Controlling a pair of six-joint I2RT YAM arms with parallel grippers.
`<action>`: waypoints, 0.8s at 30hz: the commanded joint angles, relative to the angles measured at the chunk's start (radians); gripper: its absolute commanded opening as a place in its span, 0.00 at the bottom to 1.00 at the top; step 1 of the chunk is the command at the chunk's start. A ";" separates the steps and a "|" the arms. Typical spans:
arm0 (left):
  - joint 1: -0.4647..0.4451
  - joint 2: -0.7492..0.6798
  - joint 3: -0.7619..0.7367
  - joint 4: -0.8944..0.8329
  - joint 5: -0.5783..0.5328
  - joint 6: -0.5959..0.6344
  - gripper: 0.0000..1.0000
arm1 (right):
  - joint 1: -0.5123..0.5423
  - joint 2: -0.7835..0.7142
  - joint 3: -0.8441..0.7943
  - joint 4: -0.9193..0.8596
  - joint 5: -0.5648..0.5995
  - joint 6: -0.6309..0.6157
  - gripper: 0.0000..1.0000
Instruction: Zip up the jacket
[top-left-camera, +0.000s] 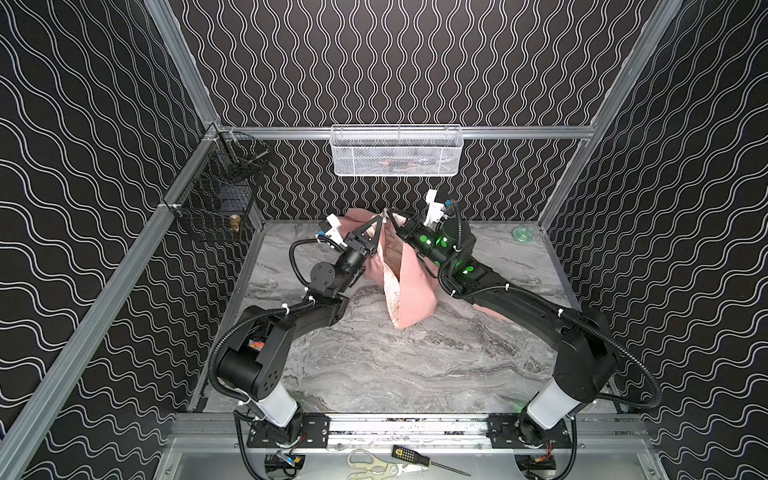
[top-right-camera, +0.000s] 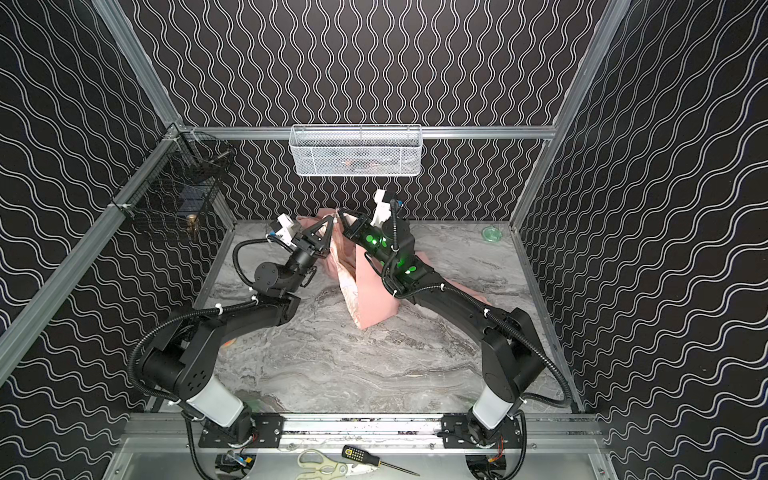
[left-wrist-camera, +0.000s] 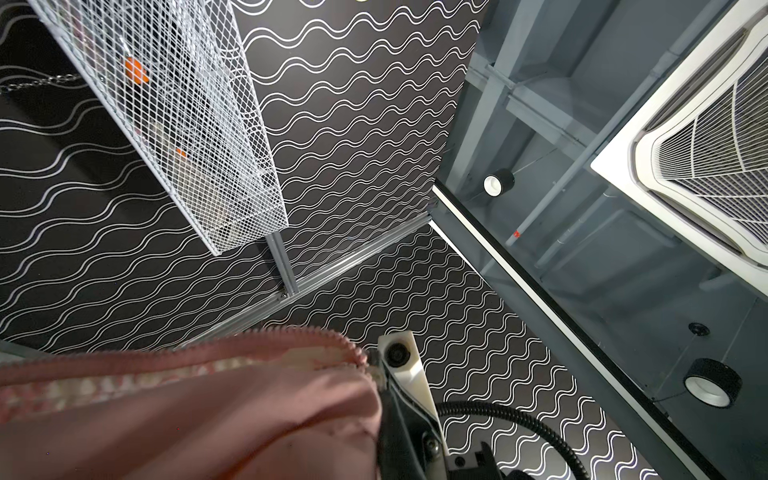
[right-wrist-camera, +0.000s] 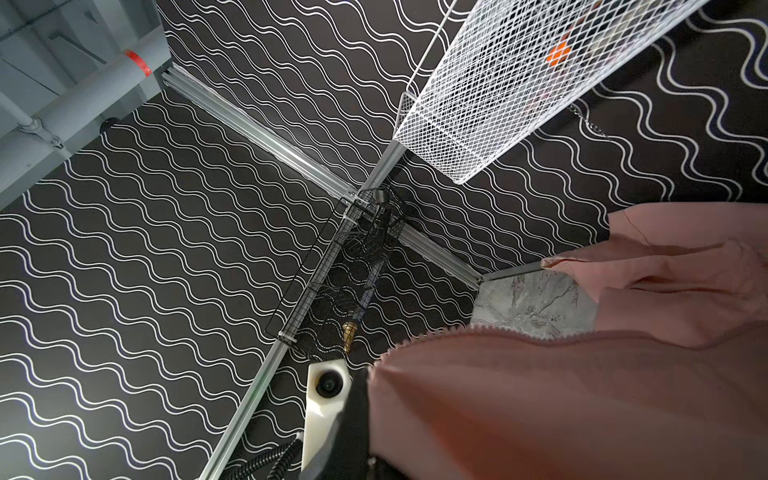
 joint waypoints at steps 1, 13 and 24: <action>0.001 0.004 0.013 0.068 0.001 -0.015 0.00 | 0.005 -0.016 -0.007 0.052 -0.021 -0.014 0.00; 0.000 0.007 0.016 0.068 -0.008 -0.021 0.00 | 0.011 -0.043 -0.046 0.049 -0.033 -0.025 0.00; 0.003 0.012 0.036 0.067 -0.004 -0.036 0.00 | 0.017 -0.070 -0.074 0.021 -0.051 -0.053 0.00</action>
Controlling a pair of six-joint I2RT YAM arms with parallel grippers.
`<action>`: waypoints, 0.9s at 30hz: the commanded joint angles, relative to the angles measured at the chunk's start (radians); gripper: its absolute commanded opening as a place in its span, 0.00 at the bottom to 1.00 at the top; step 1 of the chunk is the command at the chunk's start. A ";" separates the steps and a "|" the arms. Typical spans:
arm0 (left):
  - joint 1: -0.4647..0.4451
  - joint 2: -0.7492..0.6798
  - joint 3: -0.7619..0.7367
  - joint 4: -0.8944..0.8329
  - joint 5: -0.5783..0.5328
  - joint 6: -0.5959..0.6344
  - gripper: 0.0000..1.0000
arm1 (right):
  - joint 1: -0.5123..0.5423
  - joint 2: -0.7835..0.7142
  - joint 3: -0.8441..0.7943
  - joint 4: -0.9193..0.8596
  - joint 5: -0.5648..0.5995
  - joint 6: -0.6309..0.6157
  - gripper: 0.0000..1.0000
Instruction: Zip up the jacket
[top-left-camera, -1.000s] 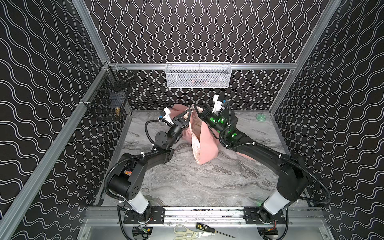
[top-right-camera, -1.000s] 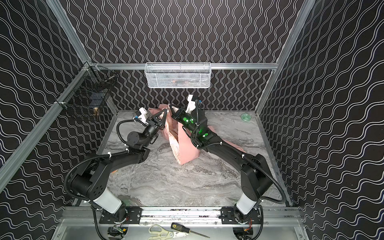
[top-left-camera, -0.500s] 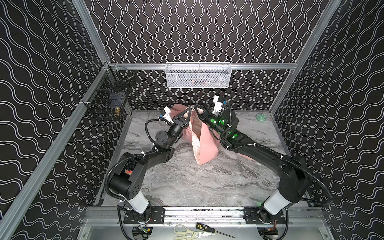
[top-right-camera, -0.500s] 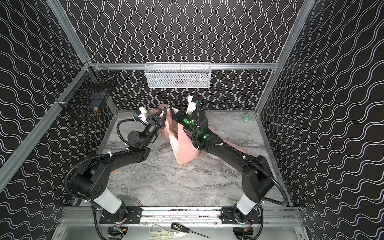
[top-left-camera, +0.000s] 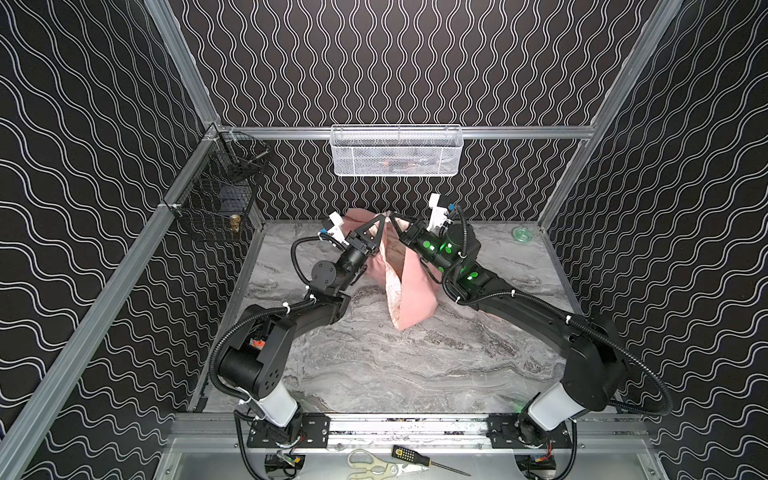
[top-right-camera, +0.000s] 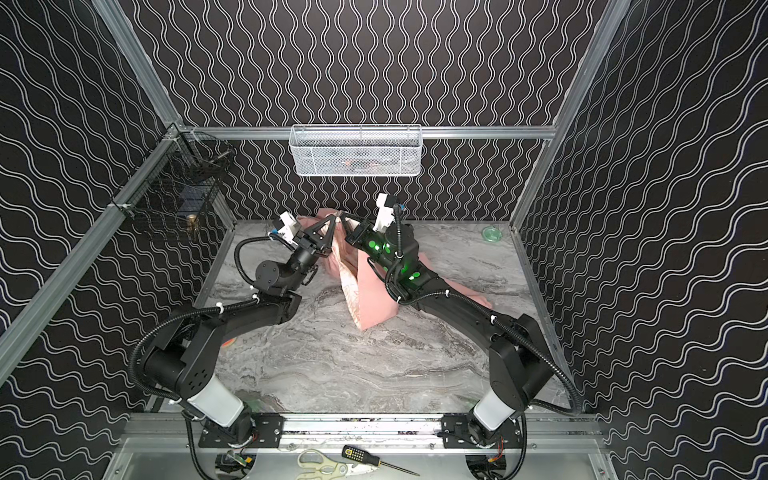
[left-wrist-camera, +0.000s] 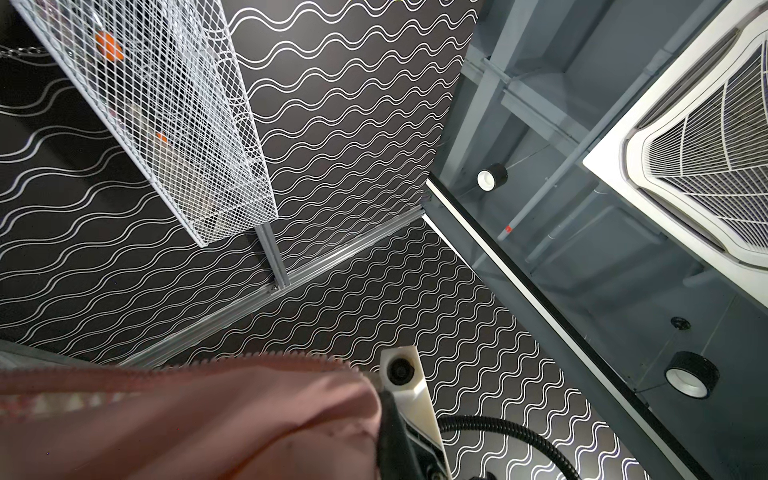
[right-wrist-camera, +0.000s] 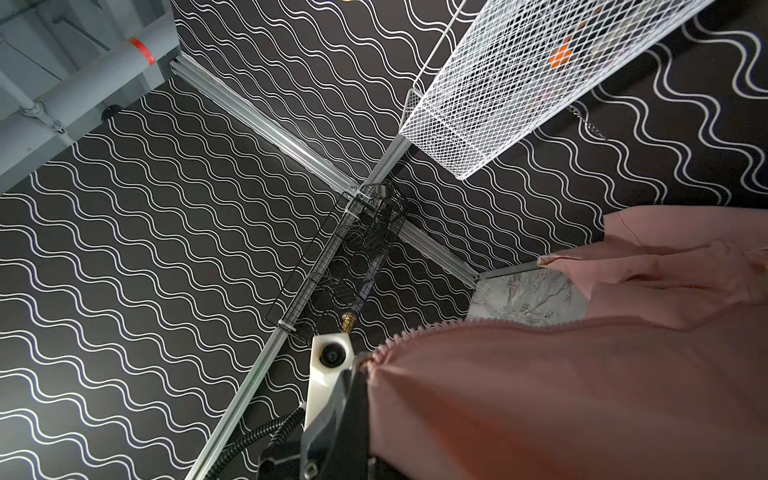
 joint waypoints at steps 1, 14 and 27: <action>0.002 0.005 0.015 0.067 -0.026 -0.015 0.00 | 0.007 -0.014 -0.009 0.004 -0.057 -0.017 0.00; 0.005 0.011 0.027 0.067 -0.029 -0.020 0.00 | 0.007 -0.040 -0.048 -0.017 -0.093 -0.011 0.00; 0.019 0.015 0.050 0.061 -0.036 -0.029 0.00 | 0.011 -0.057 -0.095 -0.010 -0.119 0.018 0.00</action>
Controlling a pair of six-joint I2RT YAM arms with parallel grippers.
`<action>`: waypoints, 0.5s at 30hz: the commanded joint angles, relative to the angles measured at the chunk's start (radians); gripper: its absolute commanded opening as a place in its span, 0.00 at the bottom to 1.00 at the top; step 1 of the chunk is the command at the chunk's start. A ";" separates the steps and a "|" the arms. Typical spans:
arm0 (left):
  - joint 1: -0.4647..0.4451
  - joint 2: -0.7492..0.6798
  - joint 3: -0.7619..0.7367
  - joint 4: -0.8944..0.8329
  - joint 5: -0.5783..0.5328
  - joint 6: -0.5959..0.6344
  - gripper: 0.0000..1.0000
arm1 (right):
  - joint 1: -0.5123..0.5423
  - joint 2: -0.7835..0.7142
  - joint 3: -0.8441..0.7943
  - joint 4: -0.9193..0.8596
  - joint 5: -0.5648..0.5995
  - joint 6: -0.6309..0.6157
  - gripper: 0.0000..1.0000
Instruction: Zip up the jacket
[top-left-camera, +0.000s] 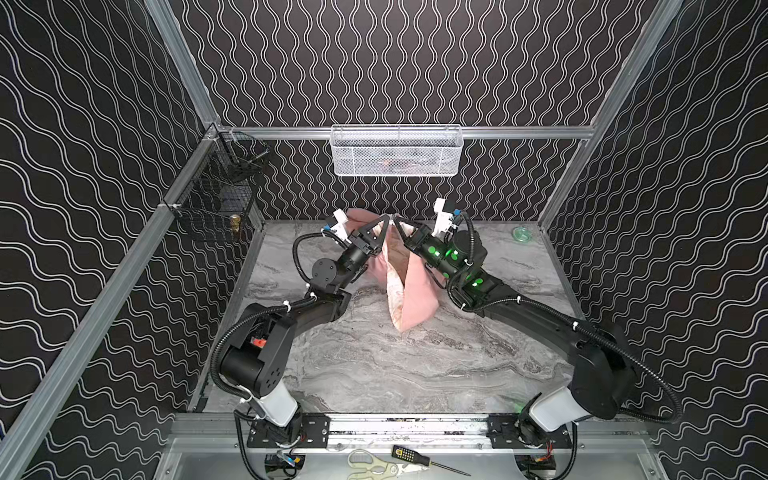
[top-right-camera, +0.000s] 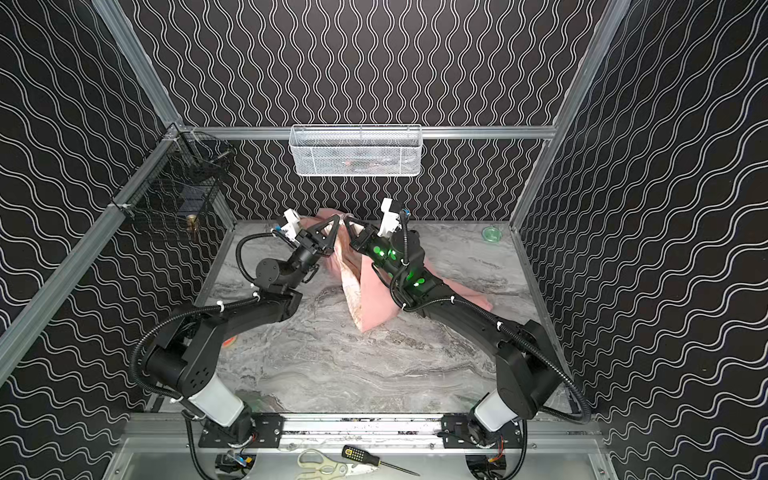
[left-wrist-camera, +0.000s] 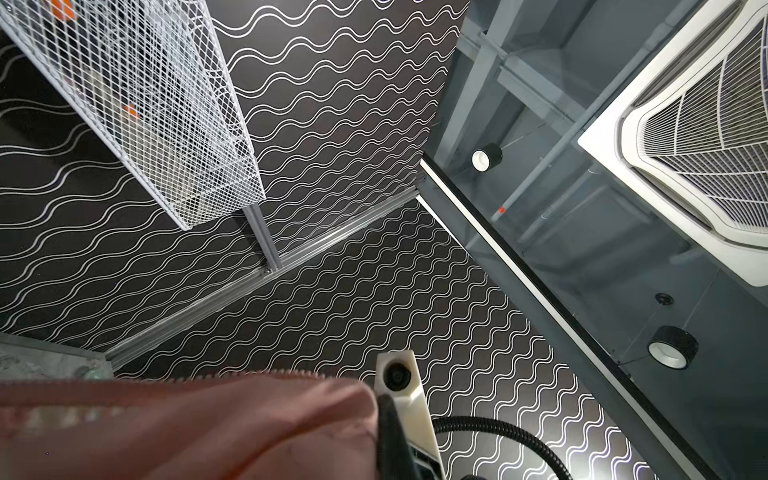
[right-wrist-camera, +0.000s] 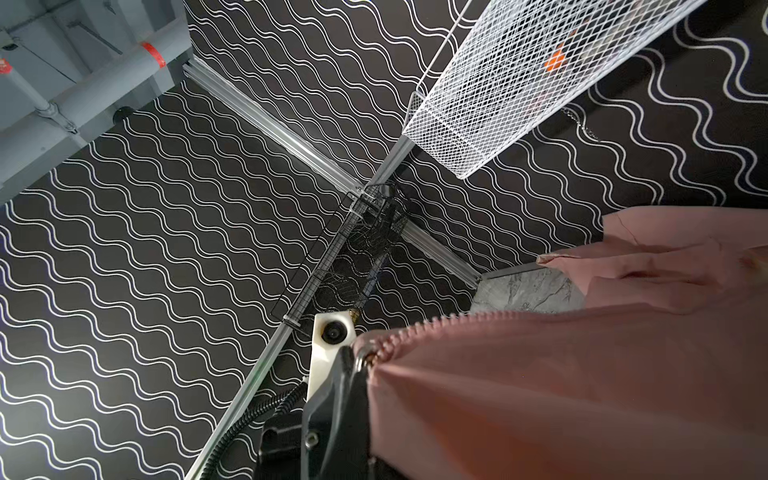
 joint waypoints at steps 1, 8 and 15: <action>0.011 0.005 0.027 0.056 -0.108 -0.022 0.00 | 0.012 -0.003 -0.010 -0.052 -0.119 0.025 0.00; 0.012 0.018 0.037 0.044 -0.106 -0.029 0.00 | 0.025 0.005 0.003 -0.034 -0.175 0.044 0.00; 0.011 0.035 0.037 0.055 -0.118 -0.041 0.00 | 0.042 0.019 0.011 -0.025 -0.222 0.056 0.00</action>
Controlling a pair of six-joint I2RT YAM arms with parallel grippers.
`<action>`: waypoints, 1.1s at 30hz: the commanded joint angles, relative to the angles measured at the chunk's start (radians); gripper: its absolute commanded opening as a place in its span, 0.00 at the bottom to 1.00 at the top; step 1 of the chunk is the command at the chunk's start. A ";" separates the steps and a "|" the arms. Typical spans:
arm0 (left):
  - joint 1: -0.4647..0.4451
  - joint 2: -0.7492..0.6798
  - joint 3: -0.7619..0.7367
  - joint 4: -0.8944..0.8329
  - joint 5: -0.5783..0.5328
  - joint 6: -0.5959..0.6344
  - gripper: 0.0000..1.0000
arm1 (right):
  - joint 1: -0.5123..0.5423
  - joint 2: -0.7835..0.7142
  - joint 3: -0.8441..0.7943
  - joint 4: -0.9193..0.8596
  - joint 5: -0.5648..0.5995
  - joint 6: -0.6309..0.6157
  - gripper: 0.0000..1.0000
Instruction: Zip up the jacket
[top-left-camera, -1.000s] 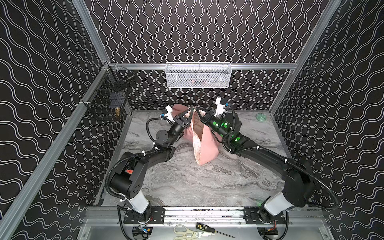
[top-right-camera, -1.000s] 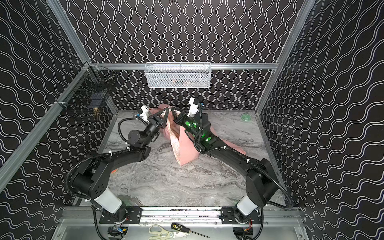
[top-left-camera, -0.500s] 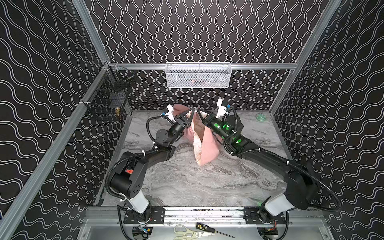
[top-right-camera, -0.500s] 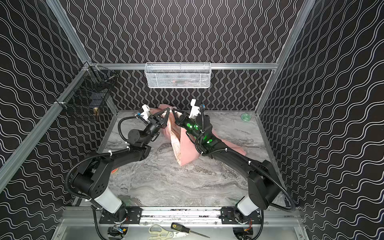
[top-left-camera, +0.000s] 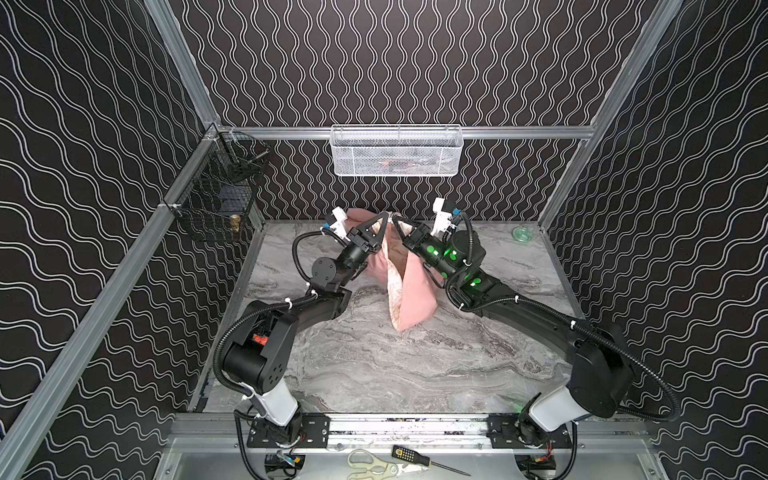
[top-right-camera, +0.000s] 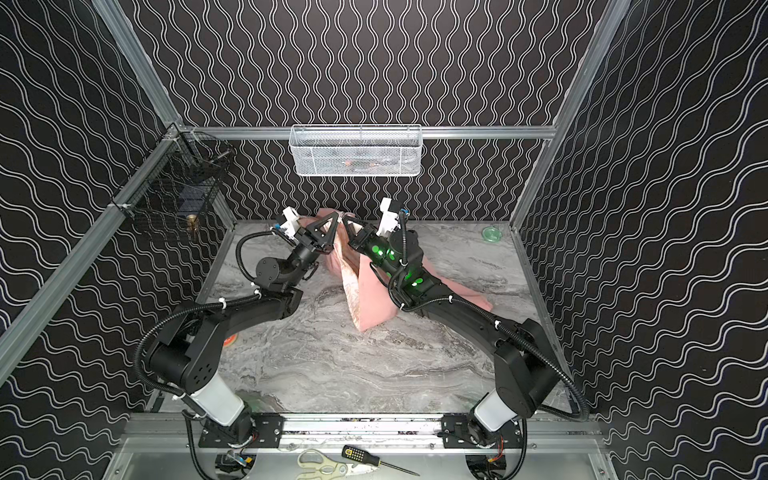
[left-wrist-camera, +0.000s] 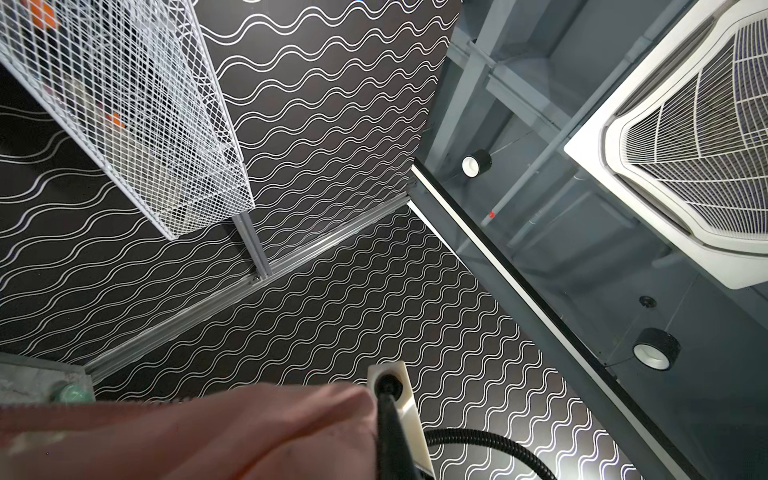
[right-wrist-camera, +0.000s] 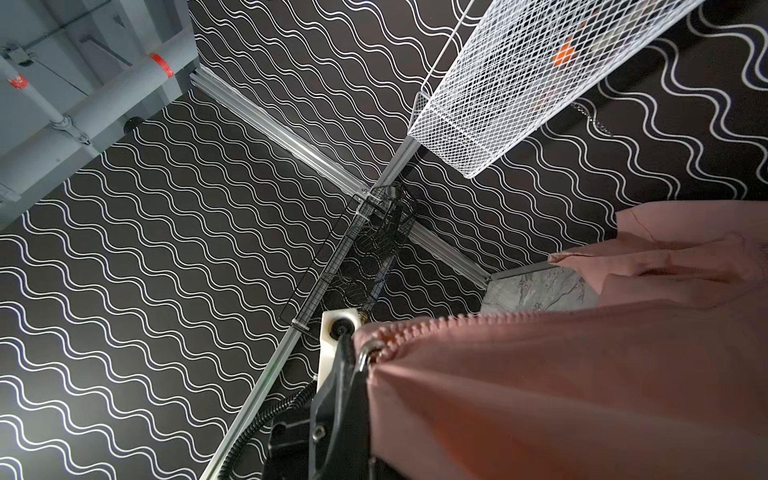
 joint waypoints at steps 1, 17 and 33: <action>0.007 0.010 0.015 0.015 -0.113 -0.019 0.00 | 0.028 0.005 0.000 -0.042 -0.232 0.025 0.00; 0.006 0.040 0.032 0.018 -0.114 -0.041 0.00 | 0.037 -0.016 -0.029 -0.050 -0.274 0.040 0.00; 0.007 -0.012 -0.014 -0.008 -0.093 -0.017 0.00 | -0.009 -0.051 -0.106 0.021 -0.303 0.191 0.00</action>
